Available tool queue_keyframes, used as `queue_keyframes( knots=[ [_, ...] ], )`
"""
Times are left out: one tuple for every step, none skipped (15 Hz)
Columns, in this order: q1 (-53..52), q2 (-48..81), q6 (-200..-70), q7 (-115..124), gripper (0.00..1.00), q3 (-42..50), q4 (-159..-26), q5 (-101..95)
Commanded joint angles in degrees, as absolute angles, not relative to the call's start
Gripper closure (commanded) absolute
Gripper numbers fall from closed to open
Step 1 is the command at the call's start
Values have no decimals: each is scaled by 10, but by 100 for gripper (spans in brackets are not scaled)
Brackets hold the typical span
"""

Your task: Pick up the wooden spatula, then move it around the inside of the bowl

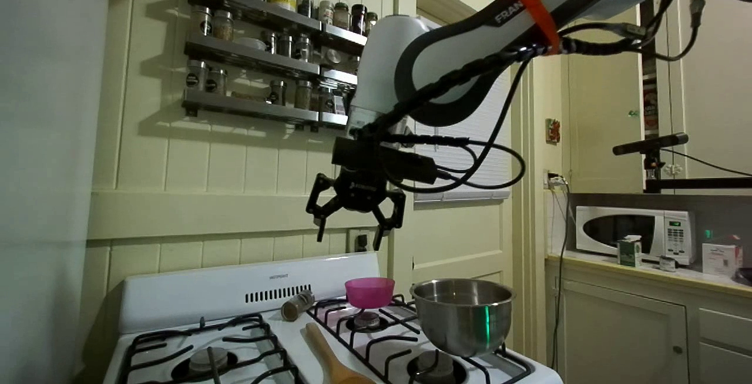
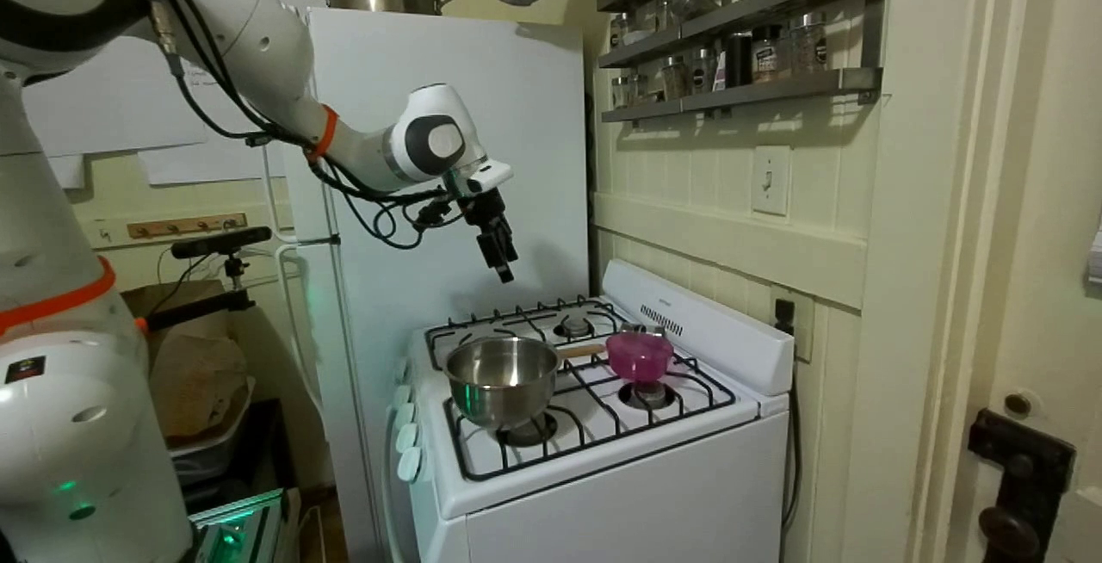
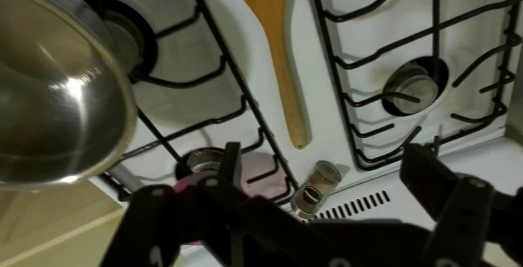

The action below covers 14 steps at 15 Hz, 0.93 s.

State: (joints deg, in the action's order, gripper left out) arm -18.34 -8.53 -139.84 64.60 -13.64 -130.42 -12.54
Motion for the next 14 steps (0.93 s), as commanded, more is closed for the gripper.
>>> queue_keyframes(
  knots=[
    [-160,-181,-1369,707,0,-163,-1382,-87],
    [-154,-129,-1377,675,0,-167,-1335,-104],
    [-150,-141,-1377,678,0,-172,-1344,-103],
    [-147,-144,-1377,677,0,-175,-1343,-103],
    [-146,-142,-1376,676,0,-176,-1341,-103],
    [-145,-138,-1376,677,0,-176,-1339,-104],
    [-145,-134,-1376,677,0,-176,-1338,-104],
    [-145,-124,-1353,673,0,-173,-1330,-85],
    [-147,-124,-1333,664,0,-170,-1328,-64],
    [-149,-128,-1320,655,0,-165,-1331,-42],
    [-146,-136,-1302,658,0,-163,-1334,-29],
    [-146,-140,-1286,649,0,-159,-1335,-8],
    [-145,-146,-1275,644,0,-155,-1338,11],
    [-141,-150,-1272,646,0,-153,-1342,20]
  ],
)
